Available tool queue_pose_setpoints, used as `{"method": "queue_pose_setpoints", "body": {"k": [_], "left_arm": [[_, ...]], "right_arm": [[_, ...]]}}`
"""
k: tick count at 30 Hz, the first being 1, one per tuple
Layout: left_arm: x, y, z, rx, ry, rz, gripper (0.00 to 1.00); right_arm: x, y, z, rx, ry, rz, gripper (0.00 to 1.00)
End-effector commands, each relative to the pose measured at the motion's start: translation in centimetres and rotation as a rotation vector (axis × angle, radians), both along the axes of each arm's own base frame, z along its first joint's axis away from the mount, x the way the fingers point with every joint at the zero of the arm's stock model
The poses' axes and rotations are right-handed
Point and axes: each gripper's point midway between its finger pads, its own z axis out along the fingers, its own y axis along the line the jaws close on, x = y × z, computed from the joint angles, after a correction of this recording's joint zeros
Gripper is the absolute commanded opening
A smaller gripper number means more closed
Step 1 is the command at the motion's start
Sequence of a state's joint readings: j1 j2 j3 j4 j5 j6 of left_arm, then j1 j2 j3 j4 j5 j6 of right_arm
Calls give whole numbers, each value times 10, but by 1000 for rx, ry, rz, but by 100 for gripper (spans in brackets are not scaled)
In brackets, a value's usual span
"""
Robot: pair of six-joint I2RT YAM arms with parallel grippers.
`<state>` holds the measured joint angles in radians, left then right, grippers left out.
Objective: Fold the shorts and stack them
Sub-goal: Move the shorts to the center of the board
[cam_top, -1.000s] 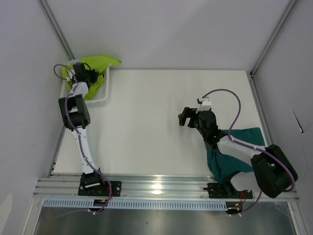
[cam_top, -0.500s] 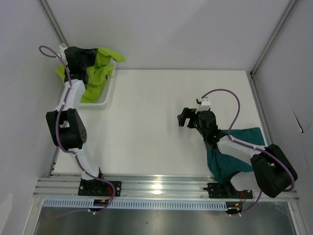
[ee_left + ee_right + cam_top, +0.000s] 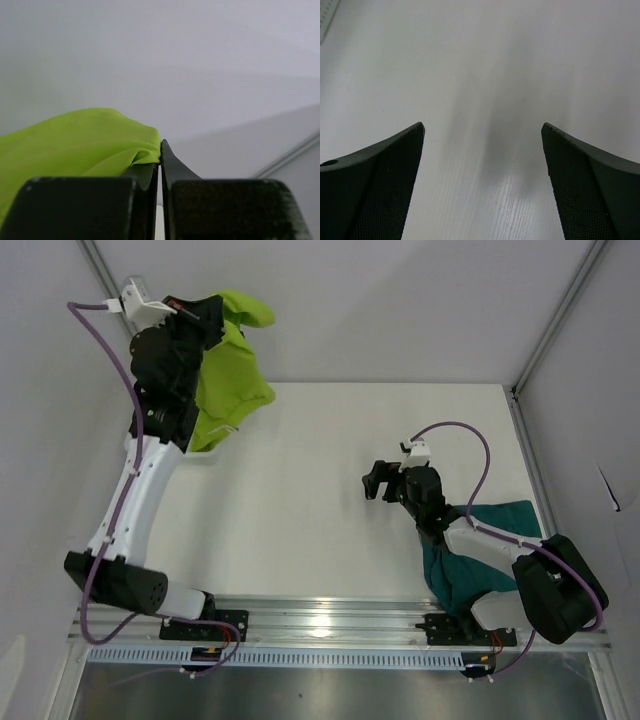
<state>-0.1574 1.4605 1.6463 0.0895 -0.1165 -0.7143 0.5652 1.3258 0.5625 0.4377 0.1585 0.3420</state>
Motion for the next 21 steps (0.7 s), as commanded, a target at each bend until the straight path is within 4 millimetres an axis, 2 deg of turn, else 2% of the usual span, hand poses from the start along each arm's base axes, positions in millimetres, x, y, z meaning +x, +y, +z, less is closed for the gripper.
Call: {"method": "queue_pose_setpoints", "body": {"k": [1,2,3,4,6,7,10,11,13,14,15,16,17,18,19,20,21], "left_arm": [[-104,6,111,88,-290,83,0],[-121,-5,121,89,-313,55,0],[-136,-4,133,80,-342,66,0],[-165,-5,151,68,-404,48,0],[-194,1,171,46,-459,49,0],[-216,5,182,23,-495,36,0],[-248,15,193,-21,-535,15,0],[-264,21,196,-36,-552,11,0],[-278,28,193,-68,-555,1,0],[-295,37,191,-87,-571,4,0],[-294,38,182,-98,-554,2,0],[-302,44,180,-112,-563,9,0],[-300,47,170,-120,-540,26,0],[-321,58,172,-153,-568,28,0],[-313,55,156,-145,-530,27,0],[-317,57,153,-156,-529,24,0],[-330,61,152,-181,-545,4,0]], "right_arm": [[10,5,23,20,-66,2,99],[10,5,22,16,-64,0,99],[10,4,23,16,-66,-3,100],[10,4,23,14,-69,-2,99],[10,1,23,10,-71,-14,99],[11,0,25,14,-78,-17,100],[9,0,24,14,-78,-17,100],[9,0,24,14,-77,-15,99],[9,0,25,16,-78,-13,100],[9,0,26,17,-81,-14,99],[8,0,27,20,-82,-13,99],[8,0,27,17,-81,-13,100],[8,0,27,18,-82,-13,99],[8,-1,29,20,-86,-14,100],[7,-1,29,20,-86,-14,100],[6,-2,28,19,-85,-14,99],[6,-2,29,21,-88,-16,100]]}}
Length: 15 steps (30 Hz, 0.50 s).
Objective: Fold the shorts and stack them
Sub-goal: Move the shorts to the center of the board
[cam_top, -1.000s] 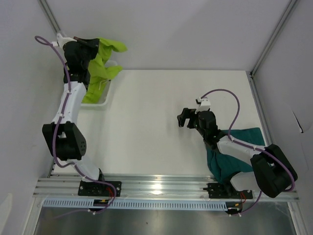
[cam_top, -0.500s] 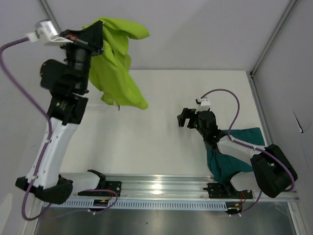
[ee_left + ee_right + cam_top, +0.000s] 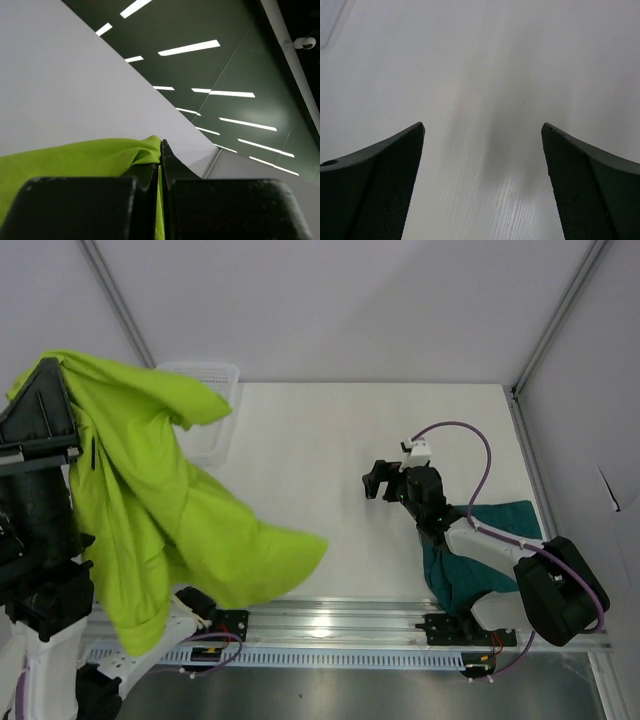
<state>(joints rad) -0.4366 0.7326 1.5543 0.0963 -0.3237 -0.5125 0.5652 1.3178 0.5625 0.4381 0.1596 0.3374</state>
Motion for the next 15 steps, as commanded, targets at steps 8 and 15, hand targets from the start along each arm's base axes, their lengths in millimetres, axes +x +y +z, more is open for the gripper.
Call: {"method": "queue_pose_setpoints", "body": {"k": [8,15], "left_arm": [[86,-69,-122,10,275,-239,0],[148,-149,-178,116,424,-285,0]], "right_arm": [[7,-2,28,21,-82,-17,100],[7,-4,26,17,-76,-26,99]]}}
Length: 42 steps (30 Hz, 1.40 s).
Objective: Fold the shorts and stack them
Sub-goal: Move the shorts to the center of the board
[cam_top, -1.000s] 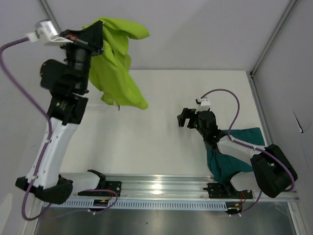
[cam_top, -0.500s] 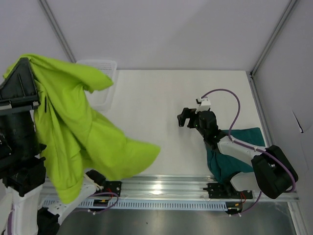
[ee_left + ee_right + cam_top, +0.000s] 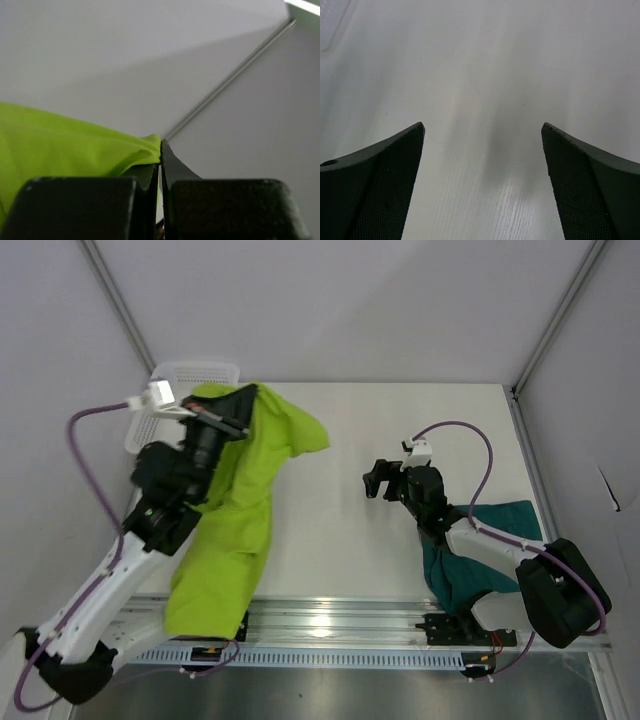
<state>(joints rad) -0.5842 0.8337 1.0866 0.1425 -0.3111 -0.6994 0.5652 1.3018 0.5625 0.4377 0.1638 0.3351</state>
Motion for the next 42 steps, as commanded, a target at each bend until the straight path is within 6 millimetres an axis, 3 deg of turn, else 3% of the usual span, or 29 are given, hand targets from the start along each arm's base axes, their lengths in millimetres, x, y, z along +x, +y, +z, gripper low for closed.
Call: {"method": "queue_pose_setpoints", "body": {"k": [1,3,4,5,6,7,8,9,16,21,24,26,28,29,30,31,32,33,35,36,38,39,42], "left_arm": [[7,-37,14,11,-35,-54,0],[25,-66,-3,80,27,-113,2],[28,-70,5,86,37,-119,7],[45,-86,-26,154,139,-130,37],[44,-85,-4,142,127,-134,58],[49,-89,-16,170,171,-130,76],[56,-95,-34,214,230,-134,99],[55,-95,-25,214,221,-139,99],[42,-73,-34,286,264,-100,99],[33,-58,-76,386,373,-84,99],[35,-54,-127,467,499,-96,99],[42,-53,-183,537,640,-122,99],[47,-51,-225,542,753,-200,99],[54,-53,-248,545,805,-231,99],[54,-45,-281,544,882,-253,99],[54,-47,-294,540,914,-284,99],[62,-44,-311,540,949,-275,99],[60,-42,-327,547,981,-273,99],[66,-43,-341,544,991,-273,99],[70,-43,-351,547,1014,-268,99],[74,-41,-366,554,1048,-253,99],[77,-40,-381,563,1084,-249,99],[83,-37,-402,536,1126,-242,95]], "right_arm": [[8,-4,21,13,-62,-26,99],[7,-5,21,18,-62,-29,100],[7,-6,22,22,-63,-33,99],[7,-8,25,29,-72,-37,99],[6,-10,25,30,-70,-42,100],[7,-11,24,34,-68,-44,100],[6,-11,26,39,-71,-47,100],[6,-13,25,40,-69,-50,99],[6,-26,27,60,-72,-103,100],[6,-29,29,76,-72,-114,99],[4,-23,31,87,-75,-75,100],[6,-14,29,86,-66,-33,99],[6,-3,26,83,-50,20,100],[7,0,11,60,0,28,99],[12,4,15,59,2,27,99],[16,3,10,46,19,15,99],[17,3,-7,16,74,7,99],[23,4,-4,16,76,-2,100],[26,3,-25,-21,145,-24,99],[33,6,-22,-20,151,-29,100],[35,2,-37,-59,211,-55,99],[37,1,-51,-86,251,-65,99],[45,-2,-61,-127,312,-110,98]]}}
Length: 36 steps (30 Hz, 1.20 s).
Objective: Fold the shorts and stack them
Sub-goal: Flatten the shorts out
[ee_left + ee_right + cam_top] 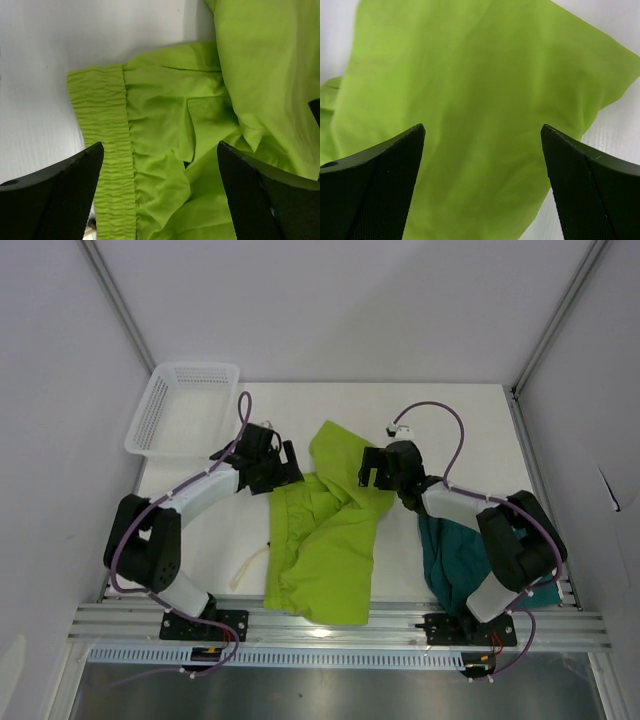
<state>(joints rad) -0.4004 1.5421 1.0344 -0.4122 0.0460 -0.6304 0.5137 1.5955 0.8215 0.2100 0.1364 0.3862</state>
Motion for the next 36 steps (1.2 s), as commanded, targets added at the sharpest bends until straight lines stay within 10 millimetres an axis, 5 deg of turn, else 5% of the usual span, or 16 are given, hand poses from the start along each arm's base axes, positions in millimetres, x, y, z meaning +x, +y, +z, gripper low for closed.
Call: {"method": "queue_pose_setpoints", "body": {"k": [1,14,17,19,28,33,36], "left_arm": [[17,-5,-13,-56,0,18,94],[27,25,-71,-63,138,120,93],[27,23,-76,-90,150,105,83],[27,19,-80,-118,164,87,66],[39,19,-70,-148,110,94,7],[34,42,-48,-92,-2,183,0],[32,59,-12,-57,-108,245,0]], "right_arm": [[9,-7,-14,-64,90,-64,98],[11,-17,-23,-81,137,-99,97],[12,-15,-25,-79,143,-93,97],[10,-17,-32,-104,181,-94,95],[11,-22,-41,-149,219,-115,59],[10,-28,-40,-140,218,-135,52],[12,-35,-43,-129,233,-161,23]]}}
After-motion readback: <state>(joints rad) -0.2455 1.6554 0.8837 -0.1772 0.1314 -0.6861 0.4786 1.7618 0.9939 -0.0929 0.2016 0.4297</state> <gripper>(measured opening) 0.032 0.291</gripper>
